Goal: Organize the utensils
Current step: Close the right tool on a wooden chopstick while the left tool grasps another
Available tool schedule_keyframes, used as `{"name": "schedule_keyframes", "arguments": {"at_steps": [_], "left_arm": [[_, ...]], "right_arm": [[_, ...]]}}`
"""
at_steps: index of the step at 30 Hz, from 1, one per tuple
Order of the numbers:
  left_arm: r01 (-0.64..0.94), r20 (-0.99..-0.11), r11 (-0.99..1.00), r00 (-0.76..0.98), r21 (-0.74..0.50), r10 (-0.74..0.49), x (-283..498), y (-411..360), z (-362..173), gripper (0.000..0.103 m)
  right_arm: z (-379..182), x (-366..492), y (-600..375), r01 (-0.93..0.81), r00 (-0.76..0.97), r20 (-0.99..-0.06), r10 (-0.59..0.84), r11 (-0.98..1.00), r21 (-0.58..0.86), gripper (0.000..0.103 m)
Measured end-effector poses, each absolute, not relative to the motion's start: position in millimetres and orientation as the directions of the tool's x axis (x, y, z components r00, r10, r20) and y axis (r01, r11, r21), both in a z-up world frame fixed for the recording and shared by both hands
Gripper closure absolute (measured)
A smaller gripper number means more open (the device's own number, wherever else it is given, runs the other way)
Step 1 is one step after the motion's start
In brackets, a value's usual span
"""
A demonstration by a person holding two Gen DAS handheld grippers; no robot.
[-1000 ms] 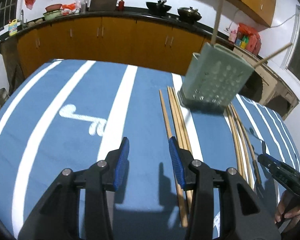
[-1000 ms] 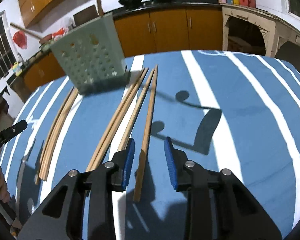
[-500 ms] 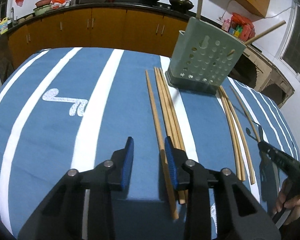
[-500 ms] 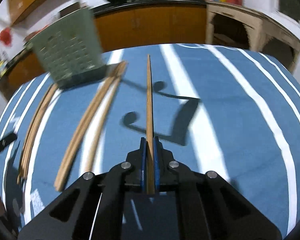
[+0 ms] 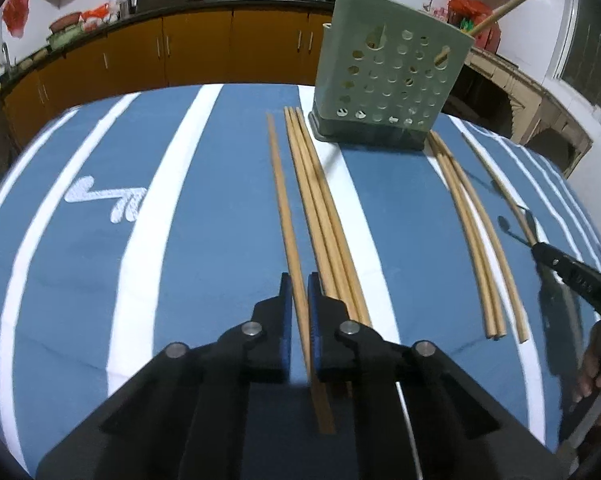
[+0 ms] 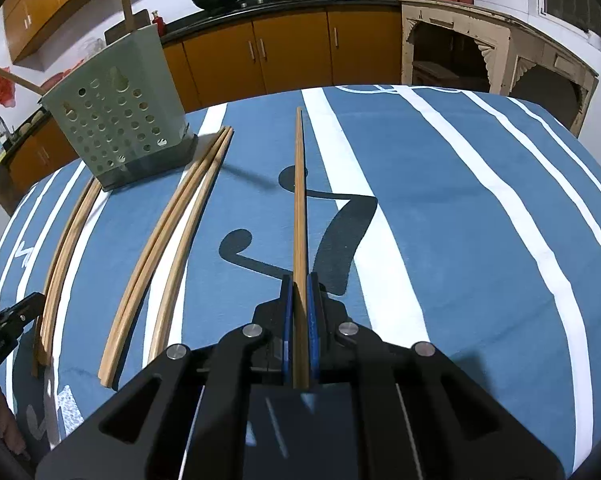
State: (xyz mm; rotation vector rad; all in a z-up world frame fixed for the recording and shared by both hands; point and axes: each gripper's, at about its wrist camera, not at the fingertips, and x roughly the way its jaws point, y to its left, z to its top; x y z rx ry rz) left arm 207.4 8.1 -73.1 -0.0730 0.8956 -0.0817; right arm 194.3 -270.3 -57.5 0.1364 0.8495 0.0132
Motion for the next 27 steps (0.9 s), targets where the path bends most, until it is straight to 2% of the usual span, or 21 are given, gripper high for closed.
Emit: {"name": "schedule_keyframes", "arguments": {"at_steps": [7, 27], "left_arm": [[-0.054, -0.774, 0.994, 0.632, -0.092, -0.037, 222, 42, -72, 0.095], [-0.004, -0.778, 0.996, 0.625, -0.089, -0.066, 209, 49, -71, 0.094]], "right_arm": [[-58, 198, -281, 0.087, 0.668, -0.743, 0.049, 0.986, 0.143, 0.095], [-58, 196, -279, 0.080, 0.664, -0.746, 0.042, 0.989, 0.128, 0.095]]}}
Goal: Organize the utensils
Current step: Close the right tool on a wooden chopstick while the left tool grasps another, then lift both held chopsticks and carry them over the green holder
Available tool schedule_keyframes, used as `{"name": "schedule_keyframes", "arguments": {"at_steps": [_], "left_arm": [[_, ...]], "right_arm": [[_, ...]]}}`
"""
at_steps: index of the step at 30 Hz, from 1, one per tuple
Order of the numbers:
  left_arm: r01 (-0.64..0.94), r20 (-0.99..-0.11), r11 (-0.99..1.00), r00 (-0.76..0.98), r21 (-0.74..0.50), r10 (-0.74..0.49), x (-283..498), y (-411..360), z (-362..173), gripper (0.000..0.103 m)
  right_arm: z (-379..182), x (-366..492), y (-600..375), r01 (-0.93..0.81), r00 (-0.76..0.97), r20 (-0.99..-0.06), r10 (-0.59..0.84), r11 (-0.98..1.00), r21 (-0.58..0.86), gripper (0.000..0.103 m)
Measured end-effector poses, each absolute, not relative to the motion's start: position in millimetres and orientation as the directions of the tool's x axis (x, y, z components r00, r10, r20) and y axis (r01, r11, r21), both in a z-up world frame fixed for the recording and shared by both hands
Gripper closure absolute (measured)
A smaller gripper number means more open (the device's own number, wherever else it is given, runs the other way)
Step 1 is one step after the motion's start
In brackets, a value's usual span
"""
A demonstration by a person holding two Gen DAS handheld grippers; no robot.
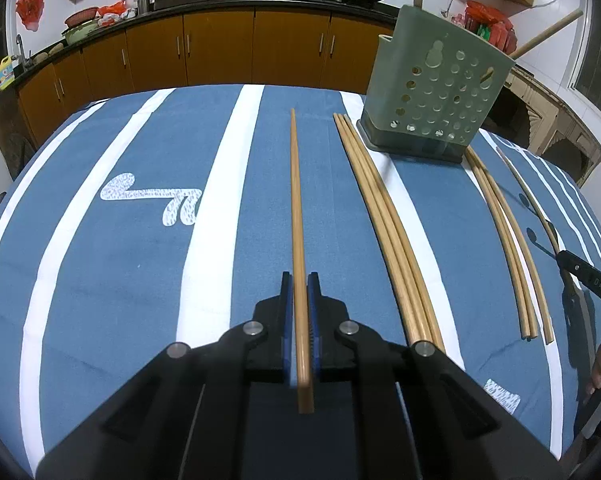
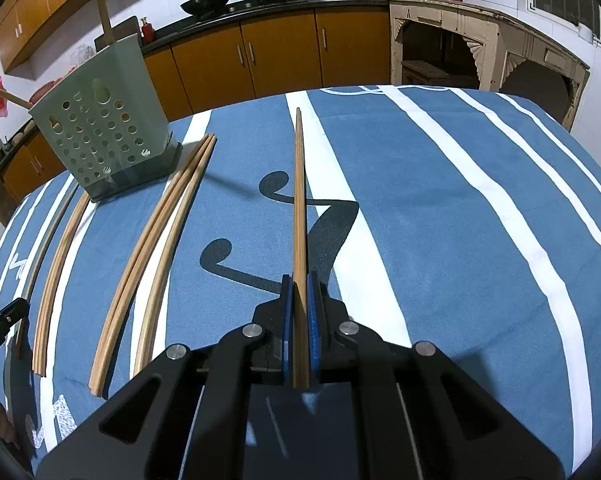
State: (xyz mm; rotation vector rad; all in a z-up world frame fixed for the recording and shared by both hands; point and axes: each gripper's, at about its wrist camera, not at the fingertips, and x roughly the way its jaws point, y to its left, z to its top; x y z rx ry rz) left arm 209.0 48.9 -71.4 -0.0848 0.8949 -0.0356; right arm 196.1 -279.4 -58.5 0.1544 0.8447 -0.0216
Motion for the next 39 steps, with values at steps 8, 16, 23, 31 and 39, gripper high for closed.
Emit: {"name": "schedule_keyframes", "arguments": {"at_steps": [8, 16, 23, 31, 39], "left_arm": [[0.004, -0.777, 0.996, 0.626, -0.090, -0.073, 186, 48, -73, 0.094], [0.006, -0.785, 0.996, 0.615, -0.090, -0.074, 184, 49, -71, 0.095], [0.007, -0.729, 0.997, 0.682, -0.075, -0.059, 179, 56, -40, 0.095], [0.004, -0.612, 0.994, 0.788, -0.106, -0.069, 173, 68, 11, 0.095], [-0.011, -0.511, 0.981, 0.855, -0.194, -0.092, 173, 83, 51, 0.095]], "right_arm": [[-60, 187, -280, 0.061, 0.662, -0.747, 0.061, 0.989, 0.135, 0.095], [-50, 178, -288, 0.062, 0.692, -0.717, 0.082, 0.983, 0.173, 0.095], [-14, 167, -301, 0.071, 0.776, -0.628, 0.064, 0.980, 0.187, 0.095], [20, 161, -310, 0.070, 0.845, -0.532, 0.051, 0.976, 0.205, 0.095], [41, 158, -315, 0.062, 0.888, -0.458, 0.051, 0.972, 0.228, 0.095]]}}
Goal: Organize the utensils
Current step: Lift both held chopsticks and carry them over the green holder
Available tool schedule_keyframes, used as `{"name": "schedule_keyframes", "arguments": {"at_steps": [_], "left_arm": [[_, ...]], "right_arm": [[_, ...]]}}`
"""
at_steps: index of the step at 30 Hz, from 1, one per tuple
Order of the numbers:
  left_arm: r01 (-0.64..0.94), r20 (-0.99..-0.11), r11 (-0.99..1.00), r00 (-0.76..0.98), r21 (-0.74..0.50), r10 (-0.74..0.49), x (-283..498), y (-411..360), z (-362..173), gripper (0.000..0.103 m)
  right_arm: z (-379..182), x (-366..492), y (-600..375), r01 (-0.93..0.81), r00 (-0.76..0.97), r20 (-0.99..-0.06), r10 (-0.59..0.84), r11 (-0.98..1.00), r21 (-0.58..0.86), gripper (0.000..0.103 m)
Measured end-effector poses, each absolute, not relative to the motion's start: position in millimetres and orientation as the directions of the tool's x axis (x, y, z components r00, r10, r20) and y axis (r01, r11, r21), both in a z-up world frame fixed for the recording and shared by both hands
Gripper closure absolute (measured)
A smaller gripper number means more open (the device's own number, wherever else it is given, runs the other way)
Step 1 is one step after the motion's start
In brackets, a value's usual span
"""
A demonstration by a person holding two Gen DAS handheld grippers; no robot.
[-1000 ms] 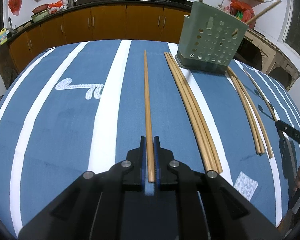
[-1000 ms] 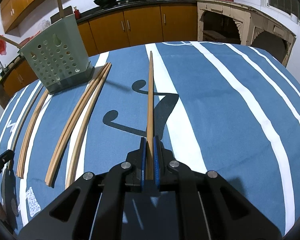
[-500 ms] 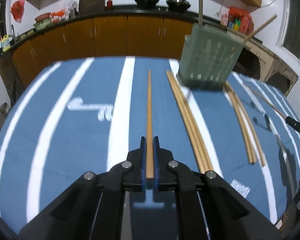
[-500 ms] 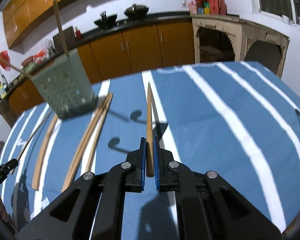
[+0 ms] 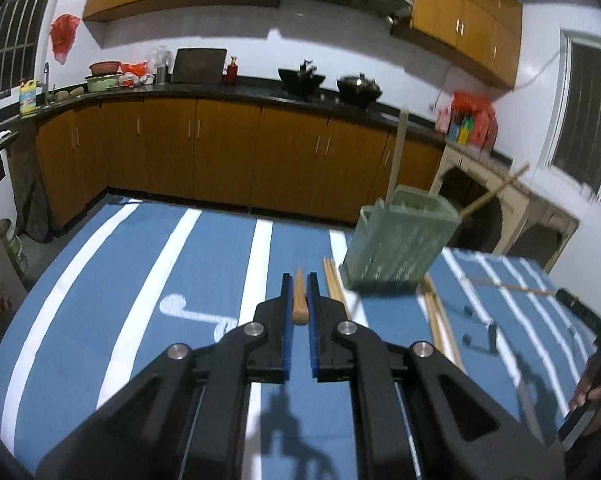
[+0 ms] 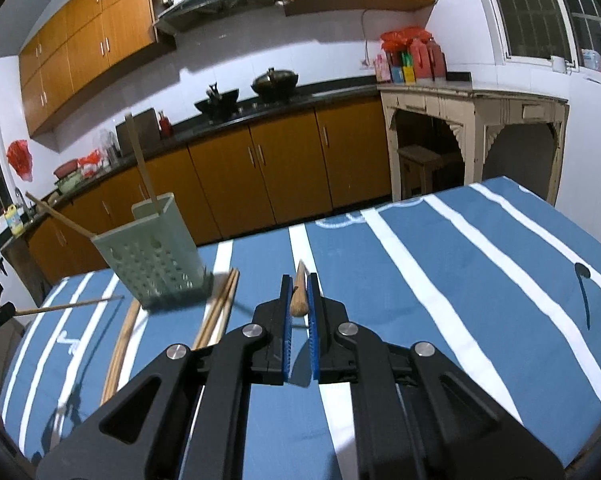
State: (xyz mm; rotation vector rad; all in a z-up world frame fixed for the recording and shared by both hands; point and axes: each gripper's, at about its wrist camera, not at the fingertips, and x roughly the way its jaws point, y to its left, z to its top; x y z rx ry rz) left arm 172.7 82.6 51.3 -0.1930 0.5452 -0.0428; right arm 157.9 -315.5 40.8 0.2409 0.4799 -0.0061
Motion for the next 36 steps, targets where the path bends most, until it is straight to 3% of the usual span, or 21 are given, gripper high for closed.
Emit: {"name": "schedule_keyframes", "arguments": {"at_steps": [12, 27, 36], "left_arm": [[-0.006, -0.472, 0.979, 0.877, -0.203, -0.092, 173, 82, 72, 0.095], [0.107, -0.348, 0.980, 0.923, -0.171, -0.161, 171, 59, 150, 0.095], [0.174, -0.223, 0.973, 0.953, -0.148, -0.205, 181, 12, 201, 0.095]], "right_arm": [[57, 159, -313, 0.038, 0.906, -0.419, 0.065, 0.971, 0.234, 0.095], [145, 160, -289, -0.167, 0.933, -0.263, 0.245, 0.944, 0.285, 0.095], [193, 166, -258, -0.262, 0.947, -0.115, 0.299, 0.929, 0.261, 0.095]]}}
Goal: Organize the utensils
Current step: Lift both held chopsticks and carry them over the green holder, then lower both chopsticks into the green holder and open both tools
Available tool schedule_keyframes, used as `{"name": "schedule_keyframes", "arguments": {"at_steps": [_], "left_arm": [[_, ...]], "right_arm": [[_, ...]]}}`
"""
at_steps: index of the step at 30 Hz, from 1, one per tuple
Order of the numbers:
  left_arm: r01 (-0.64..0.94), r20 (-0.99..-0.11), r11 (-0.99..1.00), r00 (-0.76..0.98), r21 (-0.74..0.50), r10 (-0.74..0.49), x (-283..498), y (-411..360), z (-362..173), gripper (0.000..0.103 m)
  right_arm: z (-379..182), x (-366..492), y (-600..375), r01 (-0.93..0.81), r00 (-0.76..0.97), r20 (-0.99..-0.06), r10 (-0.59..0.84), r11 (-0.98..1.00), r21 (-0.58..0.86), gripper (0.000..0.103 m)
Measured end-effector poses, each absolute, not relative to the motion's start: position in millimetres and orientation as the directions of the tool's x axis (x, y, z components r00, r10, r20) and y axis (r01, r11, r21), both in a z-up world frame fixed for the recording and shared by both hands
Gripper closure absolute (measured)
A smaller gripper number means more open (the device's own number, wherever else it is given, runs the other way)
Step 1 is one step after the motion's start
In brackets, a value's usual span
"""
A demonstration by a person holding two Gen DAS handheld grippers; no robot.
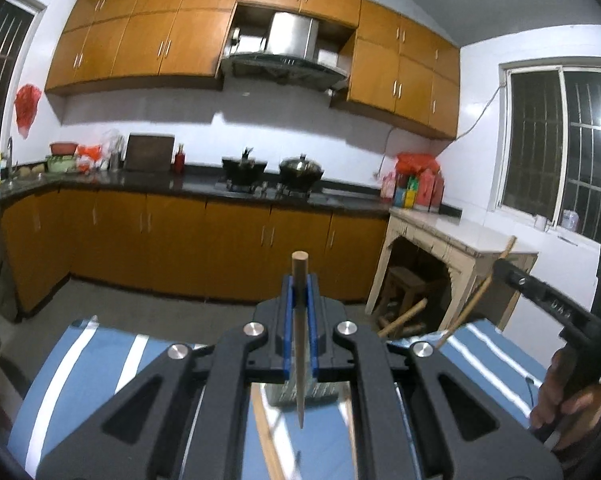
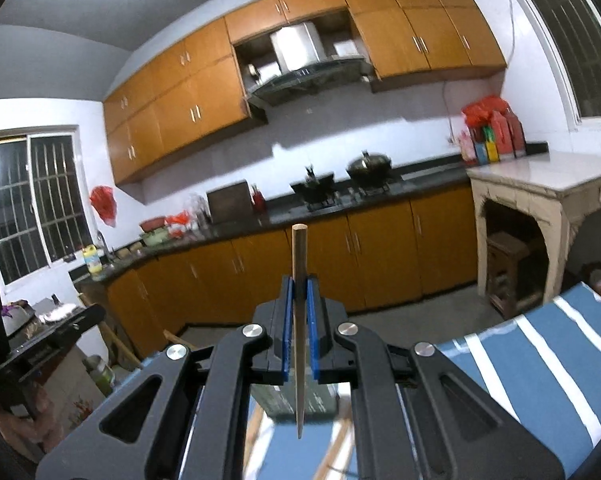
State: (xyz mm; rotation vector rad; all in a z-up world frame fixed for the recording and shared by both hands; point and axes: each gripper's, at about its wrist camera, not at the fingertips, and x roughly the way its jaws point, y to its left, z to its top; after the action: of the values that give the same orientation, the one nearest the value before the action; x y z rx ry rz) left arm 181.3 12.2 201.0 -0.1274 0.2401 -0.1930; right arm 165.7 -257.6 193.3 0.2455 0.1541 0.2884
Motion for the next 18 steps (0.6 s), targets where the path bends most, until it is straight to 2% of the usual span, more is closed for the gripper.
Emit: {"name": "schedule_keyframes", "arguments": {"at_steps": [4, 9, 11, 18], "left_arm": [[0.155, -0.148, 0.972, 0.972, -0.174, -0.181, 195, 1, 227, 0.095], [0.112, -0.059, 0.983, 0.991, -0.142, -0.122, 211, -11, 250, 0.095], [0.093, -0.060, 0.987, 0.993, -0.128, -0.102, 223, -16, 246, 0.095], [0.075, -0.166, 0.979, 0.980, -0.191, -0.107, 267, -12, 205, 0.095]], "right_arm": [[211, 174, -251, -0.251, 0.963, -0.036, 0.267, 0.936, 0.246, 0.095], [217, 195, -245, -0.225, 0.974, 0.024, 0.225, 0.945, 0.236, 0.095], [210, 203, -242, -0.219, 0.975, 0.019, 0.221, 0.947, 0.235, 0.095], [173, 236, -226, -0.207, 0.971, -0.072, 0.228, 0.952, 0.226, 0.095]]}}
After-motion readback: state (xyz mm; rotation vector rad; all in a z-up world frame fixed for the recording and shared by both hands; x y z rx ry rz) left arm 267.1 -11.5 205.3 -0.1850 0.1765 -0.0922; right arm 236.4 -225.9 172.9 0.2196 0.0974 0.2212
